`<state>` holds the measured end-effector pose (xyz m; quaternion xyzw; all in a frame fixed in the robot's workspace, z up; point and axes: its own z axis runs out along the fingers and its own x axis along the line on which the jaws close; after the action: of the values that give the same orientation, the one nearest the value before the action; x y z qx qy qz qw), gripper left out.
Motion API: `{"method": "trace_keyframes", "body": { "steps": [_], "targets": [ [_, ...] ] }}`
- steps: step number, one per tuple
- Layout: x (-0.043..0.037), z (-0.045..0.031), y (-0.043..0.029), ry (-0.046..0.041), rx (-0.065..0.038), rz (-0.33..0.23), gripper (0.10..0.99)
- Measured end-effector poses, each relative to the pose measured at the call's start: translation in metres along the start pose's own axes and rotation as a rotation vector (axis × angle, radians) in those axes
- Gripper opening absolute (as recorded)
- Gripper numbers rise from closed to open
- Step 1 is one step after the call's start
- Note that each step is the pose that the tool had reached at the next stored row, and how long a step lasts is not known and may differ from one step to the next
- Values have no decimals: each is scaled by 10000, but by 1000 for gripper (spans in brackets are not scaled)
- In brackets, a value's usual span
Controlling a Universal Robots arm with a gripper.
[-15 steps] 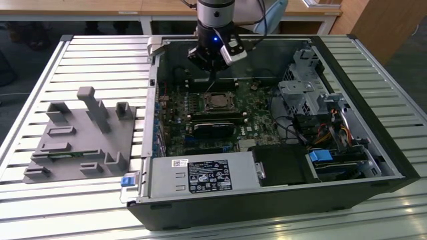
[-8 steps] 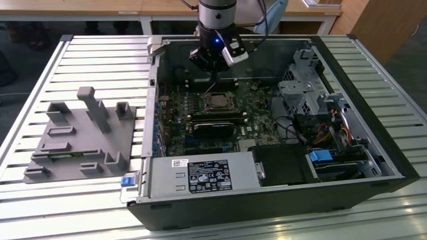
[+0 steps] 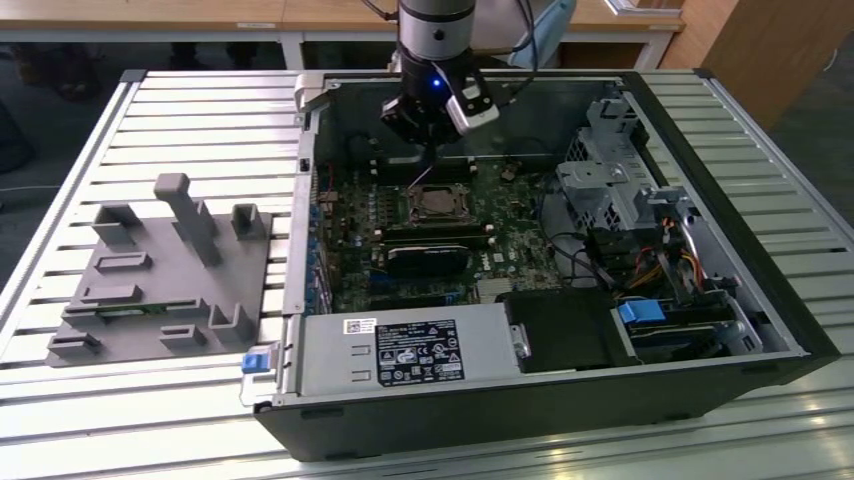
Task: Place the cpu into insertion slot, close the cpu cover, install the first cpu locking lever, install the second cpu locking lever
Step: 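Install the first cpu locking lever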
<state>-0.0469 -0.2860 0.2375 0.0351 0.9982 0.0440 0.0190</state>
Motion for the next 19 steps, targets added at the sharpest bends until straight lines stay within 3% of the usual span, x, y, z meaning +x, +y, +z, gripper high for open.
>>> {"method": "trace_keyframes", "body": {
  "steps": [3,19],
  "targets": [
    [-1,17,-1,-82,-27,-18,106],
    [-118,116,-2,-95,-27,-18,106]
  ]
}}
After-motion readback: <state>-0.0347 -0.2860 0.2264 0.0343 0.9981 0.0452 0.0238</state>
